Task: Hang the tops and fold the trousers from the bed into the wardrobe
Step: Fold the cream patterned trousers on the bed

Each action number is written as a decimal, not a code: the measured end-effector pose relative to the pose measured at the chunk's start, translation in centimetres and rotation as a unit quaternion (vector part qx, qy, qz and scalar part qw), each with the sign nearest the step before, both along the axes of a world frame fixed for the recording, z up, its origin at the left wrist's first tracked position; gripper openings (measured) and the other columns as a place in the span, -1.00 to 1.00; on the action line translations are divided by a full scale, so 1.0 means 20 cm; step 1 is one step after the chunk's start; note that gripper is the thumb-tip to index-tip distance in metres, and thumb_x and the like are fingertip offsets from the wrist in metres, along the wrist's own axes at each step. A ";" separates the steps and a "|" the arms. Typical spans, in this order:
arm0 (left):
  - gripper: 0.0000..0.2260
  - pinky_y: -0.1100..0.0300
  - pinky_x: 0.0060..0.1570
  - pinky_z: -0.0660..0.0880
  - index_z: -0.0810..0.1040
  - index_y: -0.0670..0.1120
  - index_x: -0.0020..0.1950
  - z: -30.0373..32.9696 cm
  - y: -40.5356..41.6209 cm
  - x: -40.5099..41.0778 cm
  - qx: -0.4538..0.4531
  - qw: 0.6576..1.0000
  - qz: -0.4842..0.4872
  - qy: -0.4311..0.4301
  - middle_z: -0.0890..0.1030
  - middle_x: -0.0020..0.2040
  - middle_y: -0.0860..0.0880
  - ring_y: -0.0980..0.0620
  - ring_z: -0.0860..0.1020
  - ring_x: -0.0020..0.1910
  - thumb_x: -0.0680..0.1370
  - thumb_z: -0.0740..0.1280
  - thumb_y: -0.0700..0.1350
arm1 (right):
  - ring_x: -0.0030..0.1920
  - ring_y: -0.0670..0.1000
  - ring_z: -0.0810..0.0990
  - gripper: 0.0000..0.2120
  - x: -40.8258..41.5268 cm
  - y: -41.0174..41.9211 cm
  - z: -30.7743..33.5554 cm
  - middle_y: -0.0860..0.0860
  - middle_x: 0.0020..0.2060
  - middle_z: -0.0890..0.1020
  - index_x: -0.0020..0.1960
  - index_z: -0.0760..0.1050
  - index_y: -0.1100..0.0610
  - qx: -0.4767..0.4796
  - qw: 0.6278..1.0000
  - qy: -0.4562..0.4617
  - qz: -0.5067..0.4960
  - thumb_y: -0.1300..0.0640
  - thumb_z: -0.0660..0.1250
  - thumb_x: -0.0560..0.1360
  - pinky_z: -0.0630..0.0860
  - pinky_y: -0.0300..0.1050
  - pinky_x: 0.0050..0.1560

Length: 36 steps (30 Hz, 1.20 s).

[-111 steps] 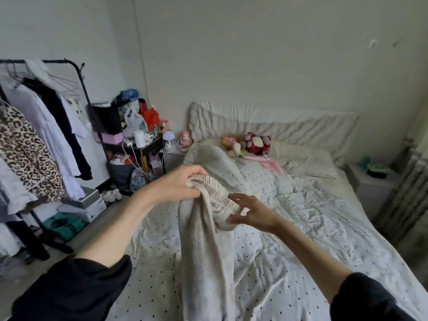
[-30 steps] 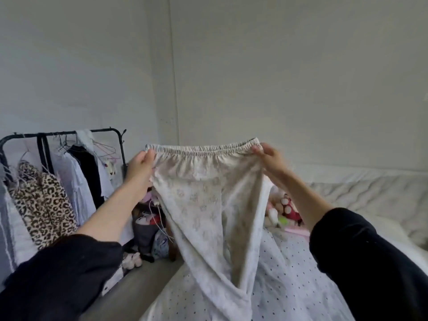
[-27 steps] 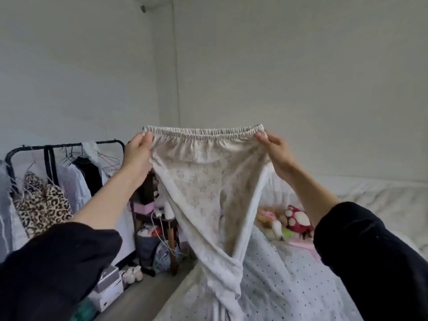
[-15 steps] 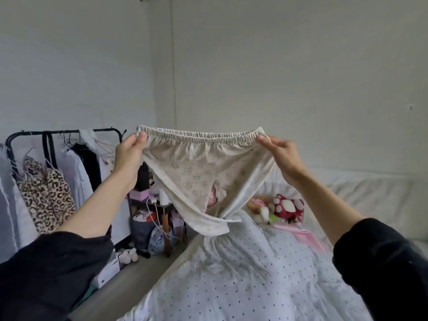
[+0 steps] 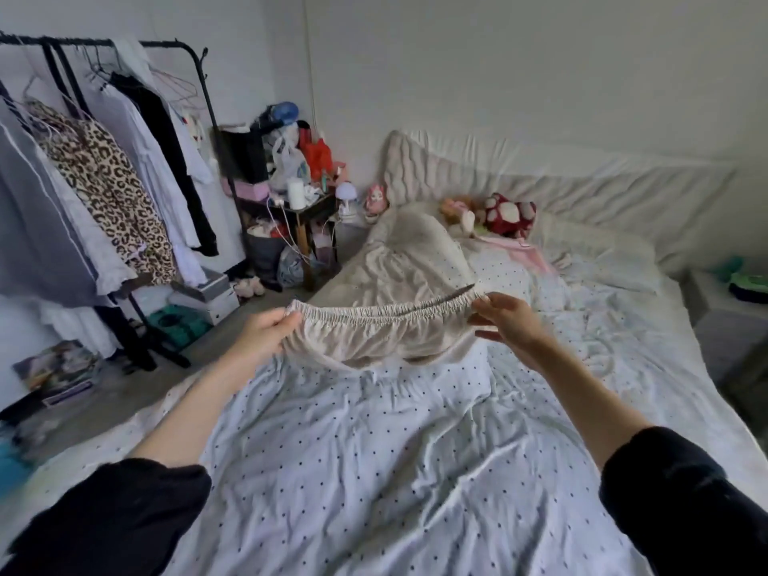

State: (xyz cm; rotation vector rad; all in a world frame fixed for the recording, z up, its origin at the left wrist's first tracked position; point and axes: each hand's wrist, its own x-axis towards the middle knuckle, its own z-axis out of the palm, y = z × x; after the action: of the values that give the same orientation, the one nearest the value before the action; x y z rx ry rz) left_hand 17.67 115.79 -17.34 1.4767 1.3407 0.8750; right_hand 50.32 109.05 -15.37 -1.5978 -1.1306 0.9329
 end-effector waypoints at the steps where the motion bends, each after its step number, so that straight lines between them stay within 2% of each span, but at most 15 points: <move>1: -0.79 0.13 -0.15 0.39 0.44 -0.05 -0.24 -0.09 -0.04 -0.01 -0.015 1.000 -0.014 0.022 0.46 -0.20 -0.08 0.00 0.44 -0.14 0.60 0.23 -0.08 | -0.04 0.09 0.54 -0.87 0.01 -0.04 -0.06 0.11 -0.16 0.58 -0.01 0.51 0.28 -0.022 1.000 -0.022 -0.001 0.25 0.21 0.58 0.52 0.02 0.04; 3: -0.79 0.14 -0.15 0.34 0.42 -0.11 -0.23 -0.24 -0.17 -0.01 -0.044 0.993 -0.073 0.077 0.41 -0.26 -0.07 0.02 0.41 -0.21 0.58 0.26 -0.07 | -0.08 0.10 0.50 -0.81 0.04 -0.18 -0.21 0.15 -0.15 0.54 0.12 0.50 0.36 -0.072 0.993 -0.089 -0.005 0.29 0.23 0.57 0.52 0.07 0.06; 4: -0.79 0.17 -0.16 0.35 0.43 -0.12 -0.24 -0.29 -0.22 0.00 -0.053 0.988 -0.110 0.100 0.43 -0.31 -0.05 0.06 0.43 -0.26 0.58 0.27 -0.09 | -0.13 0.10 0.49 -0.80 0.06 -0.22 -0.27 0.12 -0.19 0.53 0.13 0.52 0.35 -0.094 0.986 -0.138 0.000 0.30 0.24 0.56 0.54 0.02 0.02; 6: -0.81 0.32 -0.22 0.42 0.50 -0.12 -0.25 -0.37 -0.36 0.04 -0.088 0.969 -0.193 0.128 0.52 -0.37 0.09 0.19 0.49 -0.36 0.57 0.28 -0.17 | -0.22 0.05 0.48 -0.81 0.10 -0.39 -0.39 -0.01 -0.31 0.48 0.11 0.57 0.30 -0.148 0.961 -0.231 0.014 0.30 0.25 0.54 0.50 -0.27 -0.22; 8: -0.87 0.37 -0.27 0.42 0.54 -0.12 -0.19 -0.44 -0.49 0.09 -0.113 0.945 -0.264 0.157 0.54 -0.35 0.11 0.24 0.50 -0.37 0.55 0.30 -0.22 | -0.36 -0.02 0.48 -0.80 0.15 -0.54 -0.48 -0.09 -0.39 0.48 0.03 0.60 0.18 -0.198 0.937 -0.287 0.032 0.33 0.24 0.53 0.41 -0.37 -0.42; 9: -0.87 0.32 -0.29 0.38 0.52 -0.12 -0.22 -0.48 -0.55 0.11 -0.113 0.934 -0.288 0.179 0.49 -0.37 0.11 0.20 0.46 -0.38 0.54 0.33 -0.20 | -0.37 -0.01 0.51 -0.79 0.17 -0.61 -0.52 -0.06 -0.39 0.53 -0.05 0.59 0.12 -0.219 0.929 -0.297 0.031 0.34 0.24 0.51 0.41 -0.35 -0.43; 11: -0.81 0.22 -0.33 0.23 0.43 -0.07 -0.28 -0.57 -0.65 0.16 -0.084 0.903 -0.330 0.261 0.36 -0.38 0.08 0.13 0.32 -0.38 0.51 0.36 -0.10 | -0.24 0.11 0.59 -0.81 0.20 -0.76 -0.60 0.09 -0.26 0.64 -0.13 0.54 0.07 -0.247 0.905 -0.345 0.025 0.33 0.25 0.47 0.47 -0.15 -0.26; 14: -0.74 0.22 -0.38 0.17 0.32 -0.01 -0.33 -0.70 -0.84 0.26 -0.058 0.848 -0.404 0.337 0.31 -0.36 0.06 0.12 0.26 -0.39 0.52 0.31 -0.06 | -0.05 0.14 0.59 -0.75 0.26 -0.98 -0.73 0.15 -0.08 0.65 -0.12 0.46 -0.07 -0.264 0.881 -0.393 0.029 0.29 0.19 0.48 0.40 -0.13 -0.18; 16: -0.73 0.24 -0.38 0.17 0.29 -0.02 -0.33 -0.77 -0.99 0.35 -0.066 0.822 -0.453 0.339 0.30 -0.36 0.05 0.12 0.25 -0.39 0.52 0.31 -0.07 | 0.02 0.14 0.57 -0.73 0.32 -1.14 -0.81 0.12 0.01 0.62 0.03 0.52 -0.07 -0.299 0.847 -0.438 0.043 0.23 0.15 0.52 0.35 -0.15 -0.18; 19: -0.77 0.17 -0.29 0.21 0.31 -0.04 -0.28 -0.88 -1.15 0.48 -0.077 0.804 -0.475 0.348 0.34 -0.31 0.01 0.06 0.30 -0.33 0.51 0.29 -0.03 | 0.03 0.16 0.57 -0.69 0.42 -1.31 -0.91 0.11 0.05 0.60 0.22 0.46 -0.01 -0.331 0.809 -0.483 0.051 0.22 0.09 0.56 0.39 -0.12 -0.18; 21: -0.80 0.15 -0.29 0.22 0.34 -0.07 -0.24 -0.93 -1.24 0.59 -0.069 0.786 -0.498 0.361 0.36 -0.30 0.00 0.05 0.32 -0.31 0.52 0.28 -0.04 | 0.01 0.15 0.58 -0.64 0.48 -1.40 -0.97 0.10 0.03 0.60 0.30 0.38 -0.02 -0.337 0.797 -0.499 0.052 0.22 0.06 0.57 0.46 -0.08 -0.16; 25: -0.74 0.20 -0.34 0.18 0.27 -0.04 -0.31 -1.03 -1.46 0.85 -0.066 0.761 -0.534 0.363 0.33 -0.34 0.03 0.10 0.28 -0.37 0.55 0.25 -0.08 | 0.07 0.14 0.57 -0.51 0.69 -1.54 -1.09 0.07 0.13 0.57 0.49 0.10 -0.11 -0.345 0.785 -0.512 0.054 0.19 0.00 0.60 0.38 -0.10 -0.15; 30: -0.74 0.20 -0.33 0.19 0.31 0.01 -0.33 -1.14 -1.76 1.36 -0.128 0.749 -0.578 0.297 0.31 -0.37 0.07 0.12 0.26 -0.38 0.54 0.27 -0.02 | 0.15 0.11 0.54 -0.44 1.14 -1.76 -1.15 0.02 0.19 0.55 0.52 0.01 -0.14 -0.385 0.753 -0.531 0.045 0.18 0.01 0.57 0.40 -0.11 -0.06; 32: -0.71 0.18 -0.33 0.19 0.29 0.06 -0.37 -1.18 -1.88 1.60 -0.113 0.731 -0.604 0.296 0.32 -0.39 0.08 0.13 0.27 -0.40 0.53 0.26 0.03 | 0.17 0.12 0.53 -0.45 1.34 -1.88 -1.17 0.03 0.21 0.54 0.50 0.04 -0.18 -0.389 0.755 -0.527 0.025 0.18 0.01 0.58 0.40 -0.11 -0.04; 36: -0.67 0.13 -0.32 0.18 0.21 0.02 -0.37 -1.22 -2.10 2.00 -0.071 0.693 -0.659 0.284 0.30 -0.39 0.06 0.06 0.26 -0.39 0.55 0.22 0.02 | 0.10 0.14 0.57 -0.51 1.62 -2.06 -1.23 0.03 0.15 0.57 0.47 0.15 -0.18 -0.388 0.755 -0.528 -0.007 0.16 0.02 0.59 0.37 -0.12 -0.12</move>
State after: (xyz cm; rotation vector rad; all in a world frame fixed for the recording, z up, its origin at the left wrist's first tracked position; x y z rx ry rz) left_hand 57.72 73.77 -41.79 2.0933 0.3439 -0.6655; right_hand 82.68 67.81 -39.99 -3.0343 -1.5322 0.4123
